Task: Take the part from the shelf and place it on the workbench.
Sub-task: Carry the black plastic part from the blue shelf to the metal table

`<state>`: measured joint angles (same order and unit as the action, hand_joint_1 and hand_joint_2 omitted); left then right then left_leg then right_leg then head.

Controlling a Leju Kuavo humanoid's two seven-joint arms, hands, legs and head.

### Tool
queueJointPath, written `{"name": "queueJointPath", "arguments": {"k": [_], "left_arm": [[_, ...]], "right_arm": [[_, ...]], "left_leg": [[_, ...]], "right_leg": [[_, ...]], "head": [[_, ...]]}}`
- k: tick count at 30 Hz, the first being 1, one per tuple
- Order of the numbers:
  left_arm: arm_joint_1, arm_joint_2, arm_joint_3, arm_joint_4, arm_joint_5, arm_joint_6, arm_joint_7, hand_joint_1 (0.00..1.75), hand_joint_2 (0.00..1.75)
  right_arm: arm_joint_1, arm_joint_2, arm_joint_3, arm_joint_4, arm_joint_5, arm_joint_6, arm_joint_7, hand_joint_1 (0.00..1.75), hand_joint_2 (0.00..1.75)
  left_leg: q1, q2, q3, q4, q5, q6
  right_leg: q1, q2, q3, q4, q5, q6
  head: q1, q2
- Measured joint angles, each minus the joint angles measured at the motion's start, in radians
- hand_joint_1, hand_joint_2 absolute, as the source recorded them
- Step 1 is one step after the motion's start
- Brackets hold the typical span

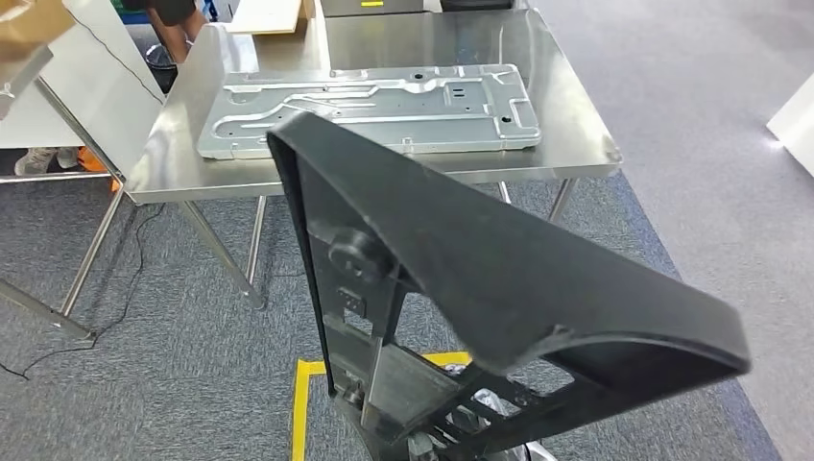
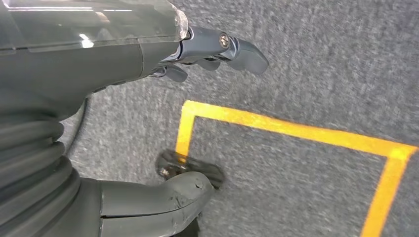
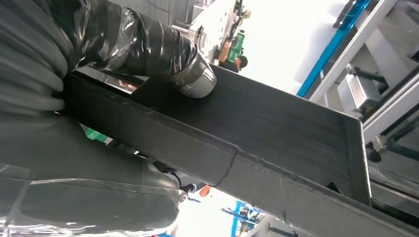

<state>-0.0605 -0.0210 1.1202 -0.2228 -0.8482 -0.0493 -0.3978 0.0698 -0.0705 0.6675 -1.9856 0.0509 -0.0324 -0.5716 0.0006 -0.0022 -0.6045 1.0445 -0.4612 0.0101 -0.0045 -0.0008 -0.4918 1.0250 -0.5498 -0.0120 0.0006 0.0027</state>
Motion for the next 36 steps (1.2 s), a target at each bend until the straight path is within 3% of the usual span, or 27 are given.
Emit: {"name": "queueJointPath", "arguments": {"k": [3,4,6,8,9,10,12,13,14,16,18,20,23,24,25,26,28,29,30,34,36], "left_arm": [[0.004,0.001,0.003,0.000,0.000,0.001,0.001,0.00,1.75],[0.004,0.000,0.005,0.000,0.001,0.001,0.001,0.00,1.75],[0.002,-0.001,0.009,0.000,0.004,0.003,0.002,0.00,1.75],[0.003,-0.003,0.014,0.000,0.007,0.003,0.002,0.00,1.75],[0.004,-0.004,0.016,0.000,0.007,0.003,0.002,0.00,1.75],[0.005,-0.005,0.017,0.000,0.007,0.003,0.002,0.00,1.75],[0.005,-0.006,0.018,0.000,0.004,0.002,0.002,0.00,1.75],[0.004,-0.007,0.018,0.000,0.003,0.002,0.002,0.00,1.75],[0.003,-0.008,0.019,0.000,0.002,0.000,0.002,0.00,1.75],[0.001,-0.010,0.021,0.000,0.001,-0.001,0.002,0.00,1.75],[0.001,-0.011,0.022,0.000,0.000,-0.001,0.002,0.00,1.75],[-0.002,-0.012,0.022,0.000,0.000,-0.002,0.002,0.00,1.75],[-0.001,-0.013,0.023,0.000,0.000,-0.003,0.002,0.00,1.75],[0.001,-0.013,0.024,0.000,0.000,-0.003,0.002,0.00,1.75],[0.002,-0.013,0.024,0.000,-0.001,-0.003,0.002,0.00,1.75],[0.003,-0.013,0.024,0.000,-0.001,-0.003,0.002,0.00,1.75],[0.004,-0.013,0.024,0.000,-0.002,-0.003,0.002,0.00,1.75],[0.004,-0.013,0.024,0.000,-0.002,-0.003,0.002,0.00,1.75],[0.004,-0.013,0.024,0.000,-0.002,-0.003,0.002,0.00,1.75],[0.006,-0.014,0.024,0.000,-0.003,-0.003,0.002,0.00,1.75],[0.003,-0.014,0.024,0.000,-0.003,-0.003,0.001,0.00,1.75]], "right_arm": [[0.002,-0.001,-0.001,-0.002,0.003,-0.002,0.011,1.75,1.75],[0.001,-0.003,-0.002,-0.003,0.005,-0.004,0.017,1.75,1.75],[0.002,-0.008,-0.004,-0.005,0.017,-0.019,0.034,1.75,1.75],[0.005,-0.015,-0.008,-0.005,0.040,-0.040,0.048,1.75,1.75],[0.005,-0.020,-0.010,-0.005,0.052,-0.046,0.055,1.75,1.75],[0.005,-0.026,-0.011,-0.005,0.060,-0.048,0.060,1.75,1.75],[0.000,-0.041,-0.012,-0.005,0.068,-0.038,0.068,1.75,1.75],[-0.003,-0.048,-0.012,-0.004,0.068,-0.030,0.072,1.75,1.75],[-0.006,-0.055,-0.012,-0.004,0.067,-0.023,0.075,1.75,1.75],[-0.010,-0.066,-0.013,-0.002,0.067,-0.017,0.078,1.75,1.75],[-0.011,-0.072,-0.013,-0.002,0.067,-0.016,0.079,1.75,1.75],[-0.013,-0.075,-0.013,-0.002,0.067,-0.015,0.078,1.75,1.75],[-0.016,-0.077,-0.013,-0.002,0.066,-0.013,0.079,1.75,1.75],[-0.016,-0.078,-0.013,-0.002,0.066,-0.012,0.079,1.75,1.75],[-0.016,-0.079,-0.013,-0.002,0.066,-0.012,0.079,1.75,1.75],[-0.016,-0.079,-0.013,-0.002,0.066,-0.012,0.079,1.75,1.75],[-0.016,-0.081,-0.013,-0.002,0.066,-0.012,0.079,1.75,1.75],[-0.017,-0.082,-0.013,-0.001,0.066,-0.012,0.079,1.75,1.75],[-0.017,-0.082,-0.013,-0.001,0.066,-0.012,0.079,1.75,1.75],[-0.019,-0.084,-0.013,0.000,0.067,-0.012,0.079,1.75,1.75],[-0.022,-0.085,-0.013,0.000,0.068,-0.011,0.078,1.75,1.75]], "left_leg": [[0.000,-0.001,0.019,-0.026,-0.002,0.020],[0.004,-0.002,0.032,-0.031,-0.004,0.025],[0.007,-0.003,0.049,-0.037,-0.010,0.031],[0.007,-0.003,0.058,-0.036,-0.021,0.032],[0.007,-0.004,0.064,-0.035,-0.028,0.031],[0.007,-0.004,0.073,-0.035,-0.035,0.029],[0.007,-0.004,0.097,-0.035,-0.054,0.024],[0.008,-0.005,0.108,-0.036,-0.061,0.021],[0.008,-0.005,0.113,-0.038,-0.067,0.016],[0.008,-0.005,0.120,-0.040,-0.071,0.005],[0.008,-0.004,0.125,-0.032,-0.075,-0.006],[0.010,-0.003,0.098,0.031,-0.090,-0.014],[0.013,-0.003,-0.019,0.208,-0.151,-0.025],[0.013,-0.003,-0.049,0.236,-0.156,-0.027],[0.013,-0.002,-0.064,0.230,-0.141,-0.028],[0.014,-0.002,-0.061,0.190,-0.103,-0.028],[0.013,0.000,-0.034,0.069,-0.010,-0.023],[0.010,0.001,-0.022,0.023,0.012,-0.018],[0.007,0.002,-0.018,-0.002,0.022,-0.012],[0.008,-0.001,0.003,-0.020,0.012,0.015],[0.010,-0.002,0.020,-0.025,0.004,0.025]], "right_leg": [[0.002,0.001,0.008,0.009,0.001,0.020],[0.001,0.001,0.001,0.030,-0.010,0.025],[-0.002,0.001,-0.050,0.122,-0.059,0.034],[-0.004,0.001,-0.131,0.232,-0.099,0.039],[-0.005,0.001,-0.159,0.256,-0.094,0.040],[-0.004,0.001,-0.170,0.244,-0.065,0.038],[-0.003,0.001,-0.144,0.137,0.033,0.029],[0.001,0.002,-0.130,0.085,0.068,0.023],[0.005,0.001,-0.119,0.045,0.085,0.017],[0.013,0.000,-0.117,0.019,0.084,0.006],[0.010,0.001,-0.101,0.001,0.085,-0.005],[0.004,0.000,-0.077,-0.012,0.079,-0.016],[0.002,-0.001,-0.054,-0.018,0.062,-0.025],[0.002,0.000,-0.045,-0.018,0.054,-0.024],[0.001,0.001,-0.034,-0.018,0.045,-0.023],[0.001,0.002,-0.021,-0.018,0.035,-0.021],[0.001,0.002,0.004,-0.017,0.015,-0.014],[0.002,0.002,0.009,-0.016,0.007,-0.009],[0.002,0.002,0.011,-0.017,0.001,-0.004],[0.003,0.002,0.016,0.010,-0.013,0.018],[0.000,0.002,-0.029,0.096,-0.049,0.026]], "head": [[0.000,0.000],[0.000,0.000],[0.000,0.000],[0.000,0.000],[0.000,0.000],[0.000,0.000],[0.000,0.000],[0.000,0.000],[0.000,0.000],[0.000,0.000],[-0.001,0.000],[-0.001,0.000],[-0.001,0.000],[-0.001,0.000],[-0.001,0.000],[-0.001,0.000],[-0.001,0.000],[-0.001,0.000],[-0.001,0.000],[-0.001,0.000],[-0.001,0.000]]}}
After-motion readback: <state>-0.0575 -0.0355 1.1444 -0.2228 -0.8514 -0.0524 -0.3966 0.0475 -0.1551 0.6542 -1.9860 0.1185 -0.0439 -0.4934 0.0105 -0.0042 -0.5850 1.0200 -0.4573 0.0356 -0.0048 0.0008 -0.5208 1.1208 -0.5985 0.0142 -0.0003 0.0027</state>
